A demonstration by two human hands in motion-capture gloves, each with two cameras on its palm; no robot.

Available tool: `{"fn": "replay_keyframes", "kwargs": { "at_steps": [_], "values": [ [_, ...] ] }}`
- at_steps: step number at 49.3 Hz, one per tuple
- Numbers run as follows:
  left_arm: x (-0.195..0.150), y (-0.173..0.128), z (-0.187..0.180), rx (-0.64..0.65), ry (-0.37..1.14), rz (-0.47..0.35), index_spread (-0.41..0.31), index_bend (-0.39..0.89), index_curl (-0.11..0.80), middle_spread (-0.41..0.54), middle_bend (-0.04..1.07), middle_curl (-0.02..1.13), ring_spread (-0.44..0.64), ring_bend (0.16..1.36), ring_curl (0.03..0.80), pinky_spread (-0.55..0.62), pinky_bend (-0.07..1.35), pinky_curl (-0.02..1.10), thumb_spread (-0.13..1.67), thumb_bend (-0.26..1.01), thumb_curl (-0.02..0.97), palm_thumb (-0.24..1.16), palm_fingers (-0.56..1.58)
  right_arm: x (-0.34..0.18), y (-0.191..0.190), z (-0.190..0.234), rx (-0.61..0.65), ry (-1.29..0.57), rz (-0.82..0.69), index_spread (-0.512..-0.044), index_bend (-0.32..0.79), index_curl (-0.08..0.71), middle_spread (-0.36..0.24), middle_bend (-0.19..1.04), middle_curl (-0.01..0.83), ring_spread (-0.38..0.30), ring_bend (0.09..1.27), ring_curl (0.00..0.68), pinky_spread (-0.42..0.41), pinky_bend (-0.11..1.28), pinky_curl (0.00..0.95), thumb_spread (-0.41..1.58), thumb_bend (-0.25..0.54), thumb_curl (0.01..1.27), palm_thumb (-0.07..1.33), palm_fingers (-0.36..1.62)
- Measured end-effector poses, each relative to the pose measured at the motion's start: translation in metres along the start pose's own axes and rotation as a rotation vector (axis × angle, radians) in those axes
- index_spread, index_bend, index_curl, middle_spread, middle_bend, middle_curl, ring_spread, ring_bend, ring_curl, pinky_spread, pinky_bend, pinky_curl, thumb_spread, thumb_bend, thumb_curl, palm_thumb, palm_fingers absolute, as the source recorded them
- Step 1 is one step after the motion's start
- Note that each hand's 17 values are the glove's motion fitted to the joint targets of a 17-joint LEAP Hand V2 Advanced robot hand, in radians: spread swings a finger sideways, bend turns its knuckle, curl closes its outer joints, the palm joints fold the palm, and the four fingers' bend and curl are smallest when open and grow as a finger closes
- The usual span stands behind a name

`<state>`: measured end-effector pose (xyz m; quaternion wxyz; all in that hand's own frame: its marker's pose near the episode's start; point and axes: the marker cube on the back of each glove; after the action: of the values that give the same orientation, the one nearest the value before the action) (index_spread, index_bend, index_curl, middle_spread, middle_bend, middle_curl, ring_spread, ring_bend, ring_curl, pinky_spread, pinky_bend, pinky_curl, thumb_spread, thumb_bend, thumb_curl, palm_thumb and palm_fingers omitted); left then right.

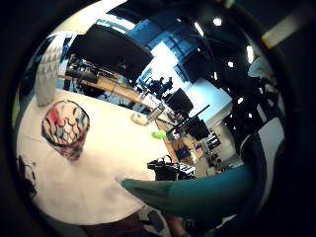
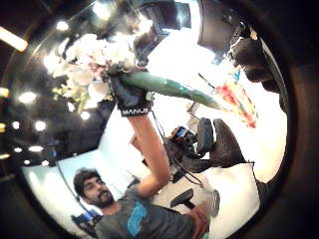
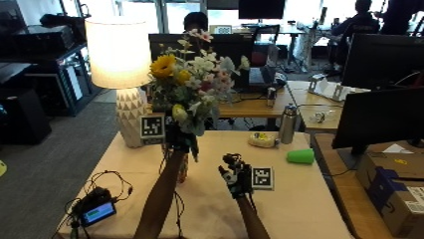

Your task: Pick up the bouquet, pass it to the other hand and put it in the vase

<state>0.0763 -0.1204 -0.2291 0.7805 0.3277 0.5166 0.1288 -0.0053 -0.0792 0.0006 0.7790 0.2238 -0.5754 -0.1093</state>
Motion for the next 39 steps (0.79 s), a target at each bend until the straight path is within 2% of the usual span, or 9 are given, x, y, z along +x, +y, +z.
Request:
{"fn": "replay_keyframes", "kwargs": {
  "at_steps": [4,7,12,17,22,26,34,37,39],
  "values": [
    [-0.004,-0.015,-0.017,0.054,-0.007,-0.112,-0.326,0.16,0.41,-0.34,0.57,0.53,-0.35,0.74,0.469,-0.38,0.63,0.4,0.3,-0.03,0.691,0.86,1.3,0.006,0.0,-0.013,0.032,0.006,0.019,-0.285,0.15,0.35,-0.184,0.5,0.462,-0.176,0.63,0.391,0.022,0.55,0.375,0.89,0.087,0.51,0.78,0.88],
    [-0.015,-0.03,-0.032,0.083,-0.039,-0.121,-0.325,0.16,0.416,-0.34,0.57,0.53,-0.36,0.75,0.474,-0.39,0.65,0.41,0.3,-0.03,0.702,0.86,1.3,0.005,0.001,-0.021,0.05,-0.042,-0.002,-0.289,0.14,0.348,-0.176,0.48,0.455,-0.175,0.6,0.385,0.049,0.52,0.366,0.9,0.062,0.51,0.79,0.89],
    [-0.032,-0.049,-0.053,0.127,-0.083,-0.152,-0.322,0.16,0.425,-0.34,0.57,0.54,-0.36,0.77,0.482,-0.39,0.65,0.42,0.31,-0.03,0.713,0.87,1.29,0.018,0.003,-0.033,0.07,-0.017,-0.02,-0.29,0.13,0.341,-0.17,0.45,0.448,-0.175,0.57,0.381,0.08,0.47,0.355,0.93,0.035,0.51,0.81,0.92],
    [-0.082,-0.066,-0.069,0.137,-0.117,-0.15,-0.321,0.16,0.432,-0.34,0.57,0.55,-0.36,0.78,0.485,-0.4,0.65,0.43,0.32,-0.03,0.723,0.87,1.29,0.026,0.004,-0.037,0.073,-0.008,-0.034,-0.292,0.12,0.333,-0.168,0.42,0.446,-0.171,0.54,0.381,0.101,0.44,0.35,0.94,0.011,0.51,0.84,0.93],
    [-0.12,-0.073,-0.073,0.127,-0.124,-0.211,-0.318,0.17,0.443,-0.34,0.57,0.55,-0.36,0.78,0.486,-0.4,0.66,0.43,0.32,-0.03,0.733,0.88,1.29,0.036,0.01,-0.042,0.081,0.063,0.073,-0.292,0.11,0.324,-0.167,0.41,0.445,-0.17,0.52,0.383,0.122,0.41,0.347,0.95,-0.012,0.51,0.85,0.95],
    [-0.159,-0.071,-0.07,0.091,-0.122,-0.288,-0.316,0.16,0.447,-0.34,0.57,0.56,-0.36,0.79,0.486,-0.4,0.66,0.44,0.33,-0.03,0.739,0.88,1.28,0.04,0.013,-0.042,0.081,0.032,0.116,-0.294,0.11,0.316,-0.166,0.4,0.445,-0.17,0.5,0.385,0.136,0.39,0.346,0.95,-0.019,0.51,0.86,0.95],
    [-0.213,-0.046,-0.062,0.038,-0.108,-0.418,-0.31,0.16,0.454,-0.337,0.57,0.57,-0.36,0.79,0.488,-0.39,0.65,0.44,0.33,-0.04,0.748,0.88,1.27,0.045,0.016,-0.043,0.078,0.063,0.144,-0.294,0.11,0.304,-0.166,0.37,0.445,-0.17,0.48,0.39,0.149,0.36,0.347,0.96,-0.022,0.5,0.86,0.96],
    [-0.228,-0.035,-0.063,0.016,-0.138,-0.452,-0.309,0.17,0.461,-0.334,0.58,0.57,-0.35,0.79,0.487,-0.38,0.58,0.43,0.33,-0.04,0.749,0.88,1.24,0.046,0.017,-0.042,0.077,0.054,0.165,-0.293,0.11,0.3,-0.166,0.36,0.446,-0.17,0.47,0.392,0.152,0.35,0.348,0.97,-0.023,0.5,0.86,0.97],
    [-0.236,-0.029,-0.064,-0.004,-0.179,-0.47,-0.306,0.19,0.473,-0.331,0.59,0.58,-0.35,0.77,0.482,-0.35,0.49,0.4,0.35,-0.04,0.748,0.87,1.17,0.045,0.018,-0.04,0.076,0.039,0.18,-0.293,0.11,0.299,-0.166,0.36,0.445,-0.168,0.46,0.392,0.158,0.35,0.347,0.97,-0.023,0.5,0.86,0.97]
  ]
}}
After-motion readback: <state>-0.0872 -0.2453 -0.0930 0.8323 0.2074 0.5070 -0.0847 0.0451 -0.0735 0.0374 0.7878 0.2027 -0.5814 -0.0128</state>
